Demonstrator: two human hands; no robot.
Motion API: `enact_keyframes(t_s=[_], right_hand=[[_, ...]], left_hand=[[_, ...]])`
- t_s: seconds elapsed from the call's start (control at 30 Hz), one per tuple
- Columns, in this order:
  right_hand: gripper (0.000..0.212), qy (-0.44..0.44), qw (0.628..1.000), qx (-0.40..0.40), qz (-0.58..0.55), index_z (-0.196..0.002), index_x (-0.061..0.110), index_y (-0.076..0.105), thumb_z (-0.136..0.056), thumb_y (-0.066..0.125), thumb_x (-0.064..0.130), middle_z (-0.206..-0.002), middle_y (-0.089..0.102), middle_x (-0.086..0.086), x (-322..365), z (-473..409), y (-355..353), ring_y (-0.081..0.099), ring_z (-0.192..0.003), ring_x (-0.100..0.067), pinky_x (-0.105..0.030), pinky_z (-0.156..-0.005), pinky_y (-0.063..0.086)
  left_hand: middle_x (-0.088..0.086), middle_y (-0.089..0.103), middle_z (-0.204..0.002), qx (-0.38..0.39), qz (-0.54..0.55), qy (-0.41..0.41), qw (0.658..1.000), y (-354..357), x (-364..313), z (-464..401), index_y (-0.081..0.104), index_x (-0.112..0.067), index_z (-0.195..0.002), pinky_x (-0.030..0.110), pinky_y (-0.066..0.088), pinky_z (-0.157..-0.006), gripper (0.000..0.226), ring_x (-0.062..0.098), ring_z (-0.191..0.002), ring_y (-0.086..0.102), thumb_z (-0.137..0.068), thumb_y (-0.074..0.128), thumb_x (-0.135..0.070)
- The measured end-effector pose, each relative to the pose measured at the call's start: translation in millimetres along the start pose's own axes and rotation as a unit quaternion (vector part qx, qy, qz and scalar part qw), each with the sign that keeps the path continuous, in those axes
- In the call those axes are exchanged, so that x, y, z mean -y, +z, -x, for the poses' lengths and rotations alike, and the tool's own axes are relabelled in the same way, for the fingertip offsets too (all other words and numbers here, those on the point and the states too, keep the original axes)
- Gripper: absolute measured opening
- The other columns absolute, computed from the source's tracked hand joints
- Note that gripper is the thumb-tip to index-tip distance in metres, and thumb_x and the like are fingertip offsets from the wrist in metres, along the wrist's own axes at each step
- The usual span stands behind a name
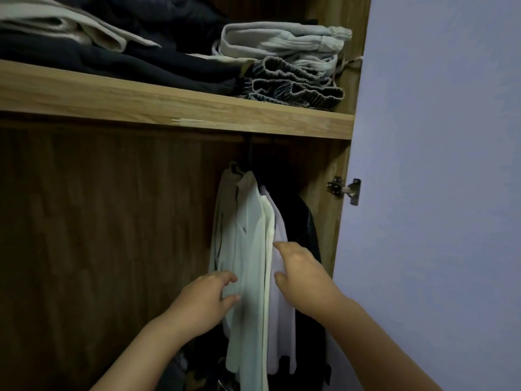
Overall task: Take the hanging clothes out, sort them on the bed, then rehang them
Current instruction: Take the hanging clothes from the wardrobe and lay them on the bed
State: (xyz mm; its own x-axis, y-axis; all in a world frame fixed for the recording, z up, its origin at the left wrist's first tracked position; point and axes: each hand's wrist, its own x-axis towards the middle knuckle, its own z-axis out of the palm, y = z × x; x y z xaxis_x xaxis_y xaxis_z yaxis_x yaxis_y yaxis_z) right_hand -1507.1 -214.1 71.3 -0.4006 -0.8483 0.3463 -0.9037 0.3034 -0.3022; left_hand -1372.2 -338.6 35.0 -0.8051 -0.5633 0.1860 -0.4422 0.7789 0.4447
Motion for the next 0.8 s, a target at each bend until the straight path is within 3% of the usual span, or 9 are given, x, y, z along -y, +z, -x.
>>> enact_keyframes(t_s=[0.3, 0.47, 0.53, 0.57, 0.63, 0.67, 0.7, 0.73, 0.8], right_hand=[[0.066, 0.059, 0.991, -0.095, 0.066, -0.149, 0.021, 0.013, -0.092, 0.048, 0.021, -0.151, 0.024, -0.002, 9.9, -124.8, 32.4, 0.023, -0.136, -0.022, -0.036, -0.109, 0.025], [0.059, 0.086, 0.976, -0.158, 0.119, -0.144, 0.019, 0.026, -0.089, 0.049, 0.021, -0.139, 0.041, -0.003, 18.1, -171.5, 54.7, 0.034, -0.126, -0.022, -0.032, -0.1, 0.029], [0.053, 0.077, 0.973, -0.21, 0.062, -0.139, 0.02, 0.036, -0.087, 0.049, 0.017, -0.127, 0.053, -0.003, 24.2, -186.0, 61.2, 0.048, -0.112, -0.016, -0.02, -0.092, 0.037], [0.048, 0.082, 0.972, -0.22, -0.002, -0.136, 0.019, 0.04, -0.088, 0.049, 0.015, -0.12, 0.057, -0.001, 28.8, -192.7, 62.4, 0.053, -0.098, -0.01, -0.01, -0.08, 0.038], [0.038, 0.122, 0.958, -0.187, -0.179, -0.128, 0.015, 0.046, -0.091, 0.048, 0.01, -0.106, 0.061, 0.0, 37.2, -209.9, 65.1, 0.051, -0.071, 0.0, -0.002, -0.06, 0.038], [0.031, 0.141, 0.94, -0.16, -0.266, -0.121, 0.013, 0.051, -0.091, 0.049, 0.008, -0.102, 0.064, -0.001, 40.8, -219.5, 67.2, 0.053, -0.068, -0.002, -0.002, -0.057, 0.041], [0.027, 0.156, 0.913, -0.141, -0.349, -0.116, 0.011, 0.055, -0.09, 0.049, 0.007, -0.1, 0.066, -0.004, 43.0, -228.8, 70.5, 0.059, -0.072, -0.008, -0.009, -0.066, 0.051], [0.025, 0.17, 0.884, -0.128, -0.416, -0.114, 0.01, 0.057, -0.09, 0.049, 0.007, -0.099, 0.068, -0.007, 44.7, -237.1, 73.3, 0.065, -0.08, -0.018, -0.026, -0.077, 0.057], [0.023, 0.183, 0.842, -0.141, -0.488, -0.112, 0.011, 0.059, -0.093, 0.045, 0.006, -0.099, 0.068, -0.011, 49.5, -245.0, 72.9, 0.066, -0.091, -0.029, -0.045, -0.086, 0.055]], left_hand=[[-0.007, 0.044, -0.139, -0.018, -0.004, 0.035, 0.999, -37.6, 57.6, -93.5, 0.04, -0.028, -0.137, 0.023, 0.039, -0.103, 0.045, 0.008, -0.125, 0.044, -0.093, 0.05, -0.035], [-0.007, 0.044, -0.138, -0.042, 0.006, 0.048, 0.998, -61.6, 95.2, -128.6, 0.038, -0.026, -0.137, 0.019, 0.037, -0.1, 0.045, 0.005, -0.124, 0.044, -0.094, 0.05, -0.032], [-0.007, 0.044, -0.138, -0.053, 0.013, 0.053, 0.997, -67.0, 107.5, -137.7, 0.039, -0.026, -0.136, 0.018, 0.037, -0.1, 0.044, 0.005, -0.124, 0.044, -0.094, 0.05, -0.031], [-0.008, 0.045, -0.136, -0.058, 0.018, 0.056, 0.997, -68.9, 113.7, -141.9, 0.039, -0.027, -0.135, 0.019, 0.039, -0.099, 0.043, 0.005, -0.123, 0.045, -0.094, 0.05, -0.03], [-0.009, 0.048, -0.133, -0.066, 0.03, 0.058, 0.996, -72.3, 125.2, -148.7, 0.042, -0.029, -0.133, 0.019, 0.041, -0.098, 0.042, 0.004, -0.119, 0.047, -0.093, 0.052, -0.03], [-0.01, 0.049, -0.132, -0.07, 0.038, 0.058, 0.995, -73.9, 130.4, -151.2, 0.042, -0.03, -0.132, 0.021, 0.042, -0.098, 0.041, 0.003, -0.118, 0.048, -0.092, 0.053, -0.03], [-0.01, 0.05, -0.131, -0.074, 0.046, 0.059, 0.994, -75.3, 135.2, -153.6, 0.043, -0.031, -0.131, 0.022, 0.042, -0.099, 0.041, 0.003, -0.117, 0.048, -0.092, 0.053, -0.03], [-0.011, 0.05, -0.131, -0.077, 0.051, 0.061, 0.994, -76.6, 139.7, -155.6, 0.043, -0.03, -0.131, 0.022, 0.042, -0.099, 0.041, 0.003, -0.117, 0.048, -0.092, 0.053, -0.029], [-0.012, 0.049, -0.13, -0.083, 0.058, 0.064, 0.993, -80.6, 147.2, -158.0, 0.044, -0.031, -0.131, 0.018, 0.04, -0.096, 0.04, 0.002, -0.116, 0.047, -0.092, 0.053, -0.029]])
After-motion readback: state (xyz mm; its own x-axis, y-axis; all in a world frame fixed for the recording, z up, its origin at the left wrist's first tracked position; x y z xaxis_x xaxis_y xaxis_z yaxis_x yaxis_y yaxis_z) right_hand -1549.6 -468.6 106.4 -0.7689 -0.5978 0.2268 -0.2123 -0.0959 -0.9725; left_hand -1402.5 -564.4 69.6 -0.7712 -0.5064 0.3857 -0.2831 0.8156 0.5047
